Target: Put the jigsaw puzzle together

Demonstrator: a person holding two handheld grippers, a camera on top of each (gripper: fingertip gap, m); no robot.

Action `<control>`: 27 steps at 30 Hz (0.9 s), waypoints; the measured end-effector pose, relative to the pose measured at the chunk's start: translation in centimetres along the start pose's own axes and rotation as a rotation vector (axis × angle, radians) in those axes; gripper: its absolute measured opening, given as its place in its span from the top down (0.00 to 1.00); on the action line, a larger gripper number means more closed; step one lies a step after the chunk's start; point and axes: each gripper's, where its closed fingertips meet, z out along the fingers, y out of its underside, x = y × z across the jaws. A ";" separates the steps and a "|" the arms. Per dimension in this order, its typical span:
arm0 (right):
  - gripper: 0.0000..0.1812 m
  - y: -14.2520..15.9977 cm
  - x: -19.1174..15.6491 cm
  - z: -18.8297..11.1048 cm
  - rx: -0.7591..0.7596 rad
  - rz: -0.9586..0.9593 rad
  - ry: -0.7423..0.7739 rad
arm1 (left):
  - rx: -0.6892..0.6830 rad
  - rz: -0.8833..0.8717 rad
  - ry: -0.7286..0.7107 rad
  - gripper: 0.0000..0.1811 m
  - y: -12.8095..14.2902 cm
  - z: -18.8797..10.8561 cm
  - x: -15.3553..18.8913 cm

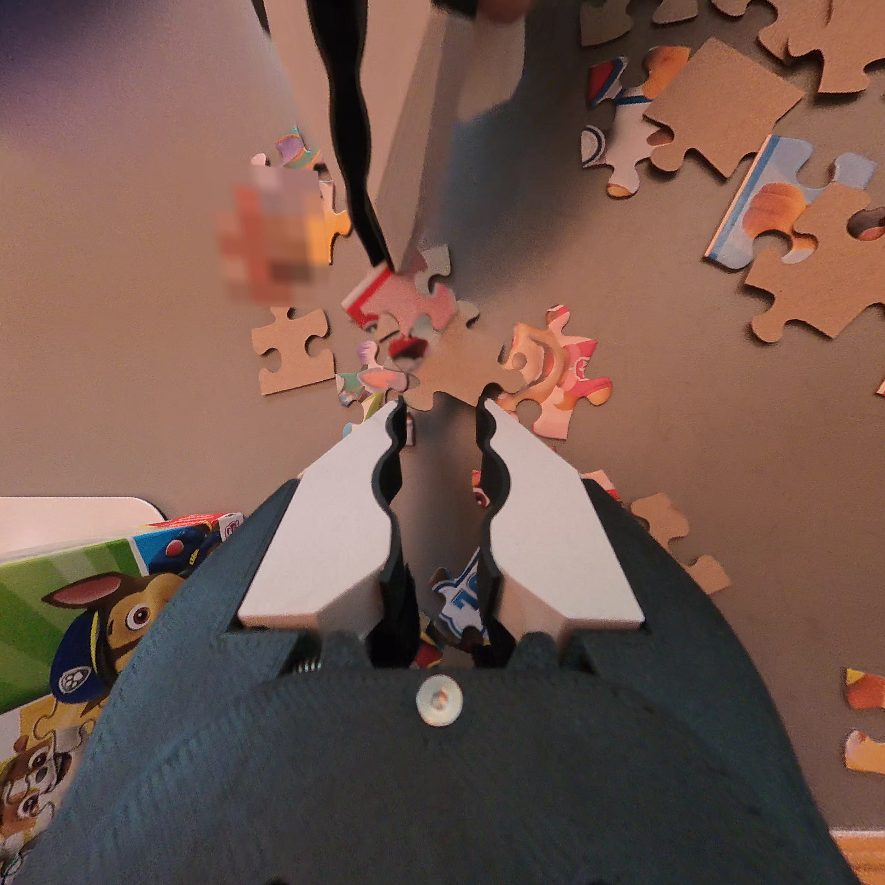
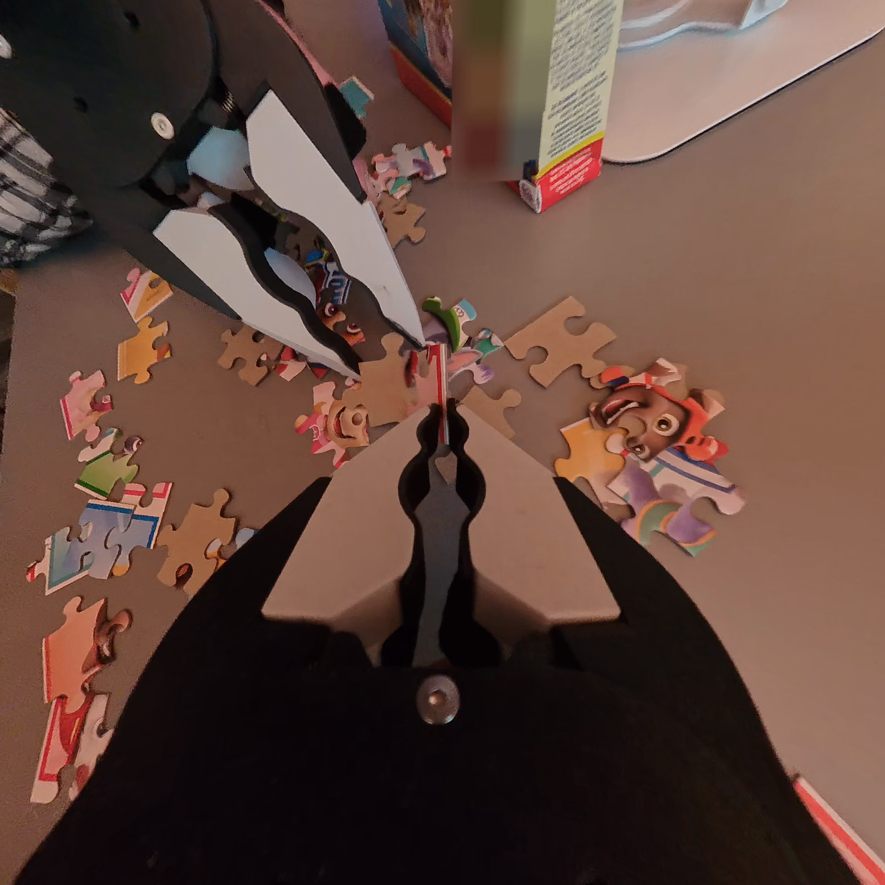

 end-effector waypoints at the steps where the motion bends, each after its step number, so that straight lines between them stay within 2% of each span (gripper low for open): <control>1: 1.00 -0.3 0.0 -0.5 0.015 0.002 -0.001 | -0.002 -0.004 0.005 0.84 0.1 0.0 0.0; 5: 1.00 -0.8 0.8 -3.1 0.065 0.023 0.033 | -0.015 -0.017 0.009 0.84 0.3 -0.1 -0.3; 9: 1.00 -1.2 2.2 -8.7 0.187 0.095 0.094 | -0.018 -0.032 -0.004 0.79 0.1 -0.5 -0.8; 12: 1.00 0.3 3.8 -13.1 0.245 0.167 0.179 | -0.004 -0.031 -0.018 0.75 -0.5 -1.1 -1.3; 15: 1.00 2.9 5.1 -16.0 0.249 0.232 0.265 | 0.003 -0.008 -0.022 0.74 -1.4 -1.4 -1.4; 22: 1.00 8.2 6.1 -17.8 0.182 0.373 0.280 | -0.027 0.047 -0.012 0.76 -4.5 0.6 -1.8; 27: 1.00 11.6 7.8 -18.2 0.085 0.475 0.346 | -0.015 -0.043 0.015 0.76 -5.0 2.4 -3.6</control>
